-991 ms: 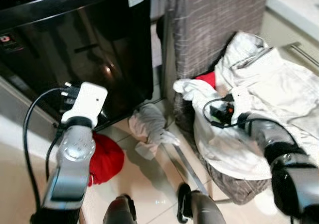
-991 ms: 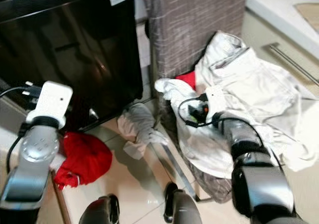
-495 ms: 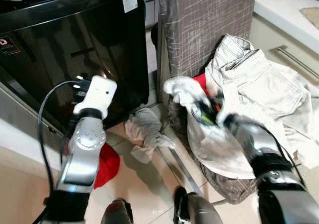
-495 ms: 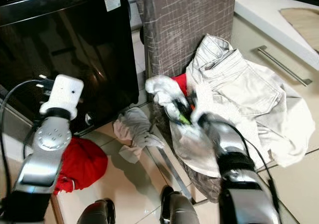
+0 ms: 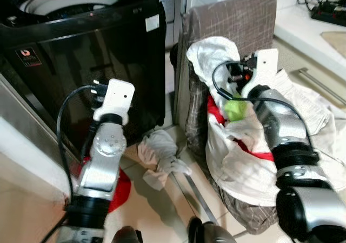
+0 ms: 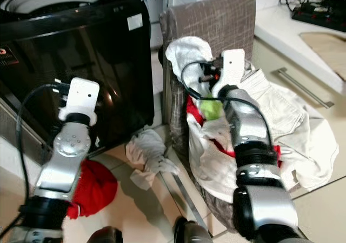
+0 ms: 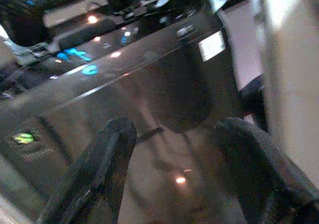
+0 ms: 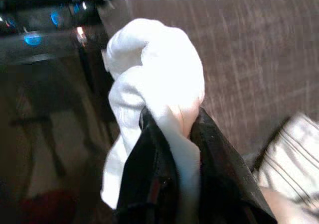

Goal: Clothes washing

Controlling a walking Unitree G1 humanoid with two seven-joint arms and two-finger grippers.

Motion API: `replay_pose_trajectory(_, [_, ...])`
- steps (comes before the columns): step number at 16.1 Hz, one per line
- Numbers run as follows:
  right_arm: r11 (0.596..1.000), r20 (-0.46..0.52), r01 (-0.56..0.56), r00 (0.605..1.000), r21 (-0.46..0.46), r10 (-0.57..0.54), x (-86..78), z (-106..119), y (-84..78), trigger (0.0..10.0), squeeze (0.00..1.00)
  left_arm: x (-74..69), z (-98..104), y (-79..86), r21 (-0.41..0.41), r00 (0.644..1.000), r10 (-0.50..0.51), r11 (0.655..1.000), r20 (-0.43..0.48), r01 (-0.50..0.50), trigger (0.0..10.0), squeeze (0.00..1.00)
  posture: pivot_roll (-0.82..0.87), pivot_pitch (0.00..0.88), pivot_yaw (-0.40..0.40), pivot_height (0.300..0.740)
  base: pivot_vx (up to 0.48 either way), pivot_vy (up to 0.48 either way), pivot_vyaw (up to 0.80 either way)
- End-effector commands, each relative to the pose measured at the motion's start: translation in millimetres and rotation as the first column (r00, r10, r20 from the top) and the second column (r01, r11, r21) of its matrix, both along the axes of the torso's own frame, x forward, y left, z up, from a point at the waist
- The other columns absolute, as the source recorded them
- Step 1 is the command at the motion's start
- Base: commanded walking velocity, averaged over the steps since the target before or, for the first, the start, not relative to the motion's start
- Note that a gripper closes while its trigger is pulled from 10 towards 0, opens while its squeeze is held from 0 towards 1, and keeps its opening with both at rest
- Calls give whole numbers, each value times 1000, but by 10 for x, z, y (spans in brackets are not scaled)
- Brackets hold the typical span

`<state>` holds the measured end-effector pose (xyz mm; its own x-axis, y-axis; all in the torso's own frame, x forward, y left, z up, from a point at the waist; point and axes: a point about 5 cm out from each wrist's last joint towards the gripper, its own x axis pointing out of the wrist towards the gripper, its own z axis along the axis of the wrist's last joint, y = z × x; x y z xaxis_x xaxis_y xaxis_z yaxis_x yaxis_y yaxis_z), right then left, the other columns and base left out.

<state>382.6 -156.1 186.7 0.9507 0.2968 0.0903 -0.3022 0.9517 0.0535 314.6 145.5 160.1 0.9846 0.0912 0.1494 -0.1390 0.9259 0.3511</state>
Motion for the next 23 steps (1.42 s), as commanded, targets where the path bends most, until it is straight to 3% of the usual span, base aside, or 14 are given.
replay_pose_trajectory(1, [1000, 76, 0, 997, 5, 0, 15, 163, 52, 0, 4, -6, 4, -29, -20, 999, -37, 999, 7, 37, 10000, 0, 8, 22, -28, 740, 0, 0, 0])
replay_pose_trajectory(4, [999, 132, -44, 990, -26, 47, 84, 293, 337, 0, 90, -66, -113, -10, 6, 999, -48, 999, -24, 48, 10000, 0, 27, 7, -22, 740, 0, 0, 519])
replay_pose_trajectory(6, [995, 225, -86, 970, -51, 96, 146, 593, 509, 0, 43, -69, -111, -8, 2, 999, -38, 999, -11, 38, 10000, 0, 39, 0, -32, 740, 0, 0, 450])
replay_pose_trajectory(8, [994, 235, -98, 966, -53, 108, 171, 650, 555, 0, 43, -88, -97, 84, 3, 998, 66, 998, 21, -66, 10000, 0, 50, 0, -46, 740, 0, 0, 441])
replay_pose_trajectory(9, [993, 227, -100, 967, -62, 112, 182, 612, 572, 0, 51, -136, -192, 259, -51, 982, 189, 980, -23, -190, 10000, 0, 67, 0, -62, 740, 0, 0, 419])
replay_pose_trajectory(10, [993, 219, -101, 969, -64, 112, 186, 583, 576, 0, 59, -159, -232, 314, -63, 976, 213, 974, -44, -216, 10000, 0, 67, 0, -62, 740, 0, 0, 413])
replay_pose_trajectory(17, [996, 71, 8, 997, -86, -2, 115, -17, 356, 0, 16, -210, -188, 370, 9, 974, 226, 974, -18, -226, 10000, 0, 80, 26, -68, 740, 0, 0, 119])
replay_pose_trajectory(19, [995, 73, -4, 997, -104, 12, 110, -41, 411, 0, 63, -202, -170, 356, 21, 976, 218, 976, -11, -218, 10000, 0, 78, 27, -66, 740, 0, 0, 0])
replay_pose_trajectory(23, [994, 84, -68, 994, -85, 75, 98, -18, 600, 0, 31, -185, -147, 330, 31, 977, 212, 977, -5, -212, 10000, 0, 78, 27, -66, 740, 0, 0, 0])
